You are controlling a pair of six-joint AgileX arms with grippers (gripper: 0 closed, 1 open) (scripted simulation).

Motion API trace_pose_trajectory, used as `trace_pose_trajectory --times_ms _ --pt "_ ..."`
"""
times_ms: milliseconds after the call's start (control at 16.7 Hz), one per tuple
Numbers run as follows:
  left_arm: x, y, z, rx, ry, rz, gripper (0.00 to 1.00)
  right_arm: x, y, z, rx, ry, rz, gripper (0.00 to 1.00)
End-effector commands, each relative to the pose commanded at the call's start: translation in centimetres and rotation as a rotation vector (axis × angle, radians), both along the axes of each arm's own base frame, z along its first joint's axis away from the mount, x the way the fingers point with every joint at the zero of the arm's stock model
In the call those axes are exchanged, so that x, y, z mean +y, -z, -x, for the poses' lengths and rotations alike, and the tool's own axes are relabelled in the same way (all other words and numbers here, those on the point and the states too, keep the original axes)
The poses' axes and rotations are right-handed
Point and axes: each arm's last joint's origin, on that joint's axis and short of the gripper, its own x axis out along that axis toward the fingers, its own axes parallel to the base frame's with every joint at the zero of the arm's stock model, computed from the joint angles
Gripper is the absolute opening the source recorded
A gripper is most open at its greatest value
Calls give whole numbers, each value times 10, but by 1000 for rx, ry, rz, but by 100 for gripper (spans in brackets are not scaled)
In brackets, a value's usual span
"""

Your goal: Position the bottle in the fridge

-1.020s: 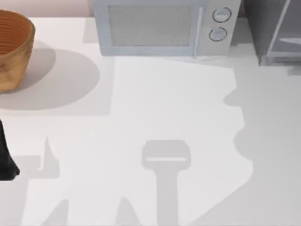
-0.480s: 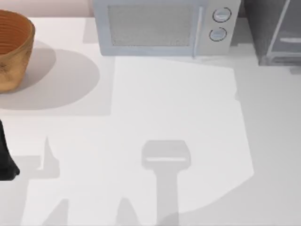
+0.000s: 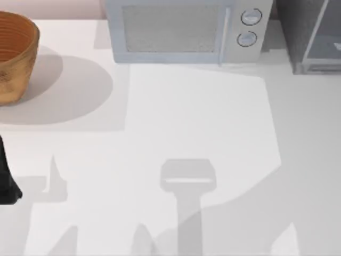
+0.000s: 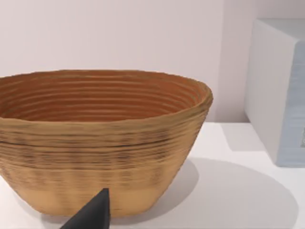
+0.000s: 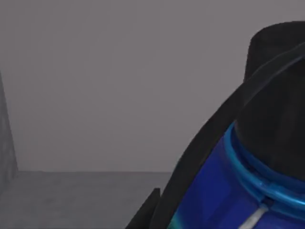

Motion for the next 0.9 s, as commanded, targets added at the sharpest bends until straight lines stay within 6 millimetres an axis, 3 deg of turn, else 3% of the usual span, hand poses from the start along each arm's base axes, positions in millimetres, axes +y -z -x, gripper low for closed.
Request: trace_pose_trajectory --times_ms 240,480,900 --pt "0 0 0 0 0 0 100 3 2 -26 12 -2 -3 1" --pt "0 0 0 0 0 0 100 3 2 -27 14 -2 -3 1" --pt "0 0 0 0 0 0 100 3 2 -27 14 -2 -3 53"
